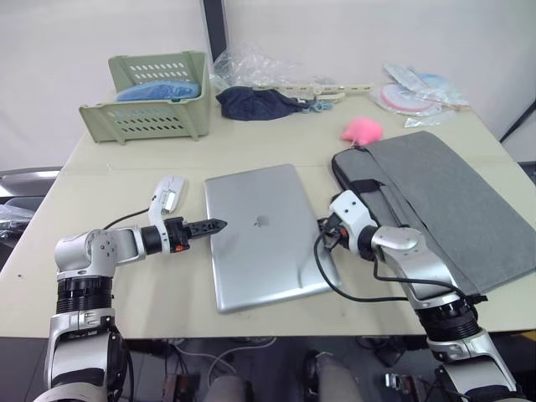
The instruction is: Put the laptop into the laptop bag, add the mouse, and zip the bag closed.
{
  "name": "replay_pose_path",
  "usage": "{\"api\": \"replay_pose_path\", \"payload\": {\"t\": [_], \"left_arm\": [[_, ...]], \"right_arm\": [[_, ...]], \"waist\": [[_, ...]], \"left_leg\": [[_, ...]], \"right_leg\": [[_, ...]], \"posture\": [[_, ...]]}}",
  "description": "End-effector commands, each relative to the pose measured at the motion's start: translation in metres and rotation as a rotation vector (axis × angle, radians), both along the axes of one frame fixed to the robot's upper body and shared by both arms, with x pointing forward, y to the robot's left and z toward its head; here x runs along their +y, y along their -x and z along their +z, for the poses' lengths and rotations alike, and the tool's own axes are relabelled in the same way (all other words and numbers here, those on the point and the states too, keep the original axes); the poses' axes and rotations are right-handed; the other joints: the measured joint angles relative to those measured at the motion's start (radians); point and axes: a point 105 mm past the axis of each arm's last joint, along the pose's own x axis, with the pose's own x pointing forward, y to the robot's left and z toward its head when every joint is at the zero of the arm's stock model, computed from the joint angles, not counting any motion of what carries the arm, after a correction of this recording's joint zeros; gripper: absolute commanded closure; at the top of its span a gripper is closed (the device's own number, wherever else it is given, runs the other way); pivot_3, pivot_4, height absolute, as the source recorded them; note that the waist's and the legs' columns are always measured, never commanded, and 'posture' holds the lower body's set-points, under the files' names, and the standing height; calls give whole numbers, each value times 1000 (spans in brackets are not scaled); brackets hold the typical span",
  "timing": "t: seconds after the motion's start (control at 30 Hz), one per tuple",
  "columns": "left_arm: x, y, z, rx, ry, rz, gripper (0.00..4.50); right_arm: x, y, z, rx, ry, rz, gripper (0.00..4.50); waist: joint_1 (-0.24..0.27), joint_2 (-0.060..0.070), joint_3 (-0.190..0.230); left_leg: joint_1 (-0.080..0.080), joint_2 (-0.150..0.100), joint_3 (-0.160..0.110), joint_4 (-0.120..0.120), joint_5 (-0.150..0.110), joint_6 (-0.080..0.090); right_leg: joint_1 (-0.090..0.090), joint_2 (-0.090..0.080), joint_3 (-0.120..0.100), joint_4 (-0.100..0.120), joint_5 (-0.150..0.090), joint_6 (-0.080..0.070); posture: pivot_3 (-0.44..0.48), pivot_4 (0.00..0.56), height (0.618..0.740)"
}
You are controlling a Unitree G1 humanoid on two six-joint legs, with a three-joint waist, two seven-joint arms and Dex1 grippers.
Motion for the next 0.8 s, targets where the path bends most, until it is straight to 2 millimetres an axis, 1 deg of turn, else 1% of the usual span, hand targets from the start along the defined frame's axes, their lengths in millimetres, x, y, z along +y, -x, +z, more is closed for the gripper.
{"api": "replay_pose_path", "payload": {"t": [0.03, 0.13, 0.4, 0.63, 0.8], "left_arm": [[-52, 17, -23, 140, 100, -169, 0], [-55, 17, -22, 139, 102, -172, 0], [-54, 19, -28, 163, 82, -181, 0], [-56, 20, -31, 161, 76, -186, 0], [-51, 17, -21, 130, 100, -161, 0]], "right_arm": [[55, 20, -4, 43, -88, 206, 4411], [56, 18, -3, 39, -92, 203, 4411], [62, 16, 0, 30, -101, 213, 4411], [56, 17, -3, 30, -85, 207, 4411], [49, 17, -1, 19, -61, 204, 4411]], "waist": [[0, 0, 0], [-2, -1, 1], [-15, -4, 3], [-16, -4, 3], [-15, -4, 3]], "left_leg": [[0, 0, 0, 0, 0, 0], [0, 0, 0, 0, 0, 0], [-1, 1, -1, -2, 0, -1], [-1, 1, -2, -2, 0, -1], [-2, 1, -2, -2, 0, -1]], "right_leg": [[0, 0, 0, 0, 0, 0], [0, 0, 0, 0, 0, 0], [0, 2, 0, -3, 0, 1], [0, 2, -1, -3, 0, 1], [0, 2, -1, -4, -1, 1]], "posture": [[0, 150, 740], [0, 150, 740], [0, 150, 740], [0, 150, 740], [0, 150, 740]]}}
